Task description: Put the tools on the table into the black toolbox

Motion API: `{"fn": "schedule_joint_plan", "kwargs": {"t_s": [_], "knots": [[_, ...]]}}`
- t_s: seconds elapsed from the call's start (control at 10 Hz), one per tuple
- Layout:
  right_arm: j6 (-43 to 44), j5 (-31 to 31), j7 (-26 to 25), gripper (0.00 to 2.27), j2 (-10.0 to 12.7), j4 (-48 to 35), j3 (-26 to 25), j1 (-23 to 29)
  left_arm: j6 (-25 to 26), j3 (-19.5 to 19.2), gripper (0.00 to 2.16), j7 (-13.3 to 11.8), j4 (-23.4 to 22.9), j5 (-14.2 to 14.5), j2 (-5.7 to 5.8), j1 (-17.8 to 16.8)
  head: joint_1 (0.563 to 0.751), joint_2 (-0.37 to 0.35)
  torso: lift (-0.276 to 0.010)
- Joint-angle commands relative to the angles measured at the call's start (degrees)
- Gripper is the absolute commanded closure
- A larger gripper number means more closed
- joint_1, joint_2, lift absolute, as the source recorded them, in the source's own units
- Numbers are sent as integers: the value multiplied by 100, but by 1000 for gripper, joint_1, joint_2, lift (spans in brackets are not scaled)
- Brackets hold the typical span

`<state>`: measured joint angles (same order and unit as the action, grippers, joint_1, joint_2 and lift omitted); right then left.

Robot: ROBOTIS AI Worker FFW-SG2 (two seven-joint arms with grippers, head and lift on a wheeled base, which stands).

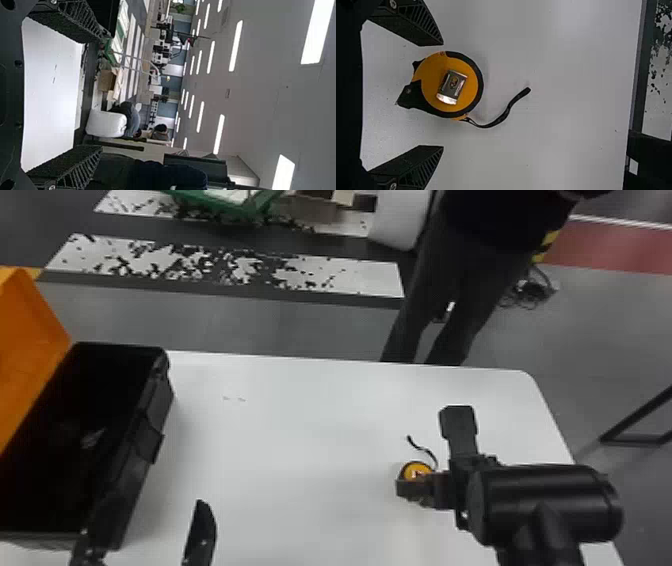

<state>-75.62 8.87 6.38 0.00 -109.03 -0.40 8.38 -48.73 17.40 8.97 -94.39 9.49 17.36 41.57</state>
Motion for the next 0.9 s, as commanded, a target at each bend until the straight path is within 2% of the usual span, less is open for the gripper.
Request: {"fn": "schedule_joint_plan", "kwargs": {"t_s": [0.0,0.6,0.8], "knots": [[-10,1,4,63,5,13,-39,-29,0,0,33,0,0,0,4,-9,695,-123,-39],[253,1,-5,66,5,620,-153,-257,70,0,33,0,17,35,31,-88,695,-139,-39],[253,-17,4,151,5,796,-171,-328,70,0,33,0,35,70,48,-105,695,-137,-39]]}}
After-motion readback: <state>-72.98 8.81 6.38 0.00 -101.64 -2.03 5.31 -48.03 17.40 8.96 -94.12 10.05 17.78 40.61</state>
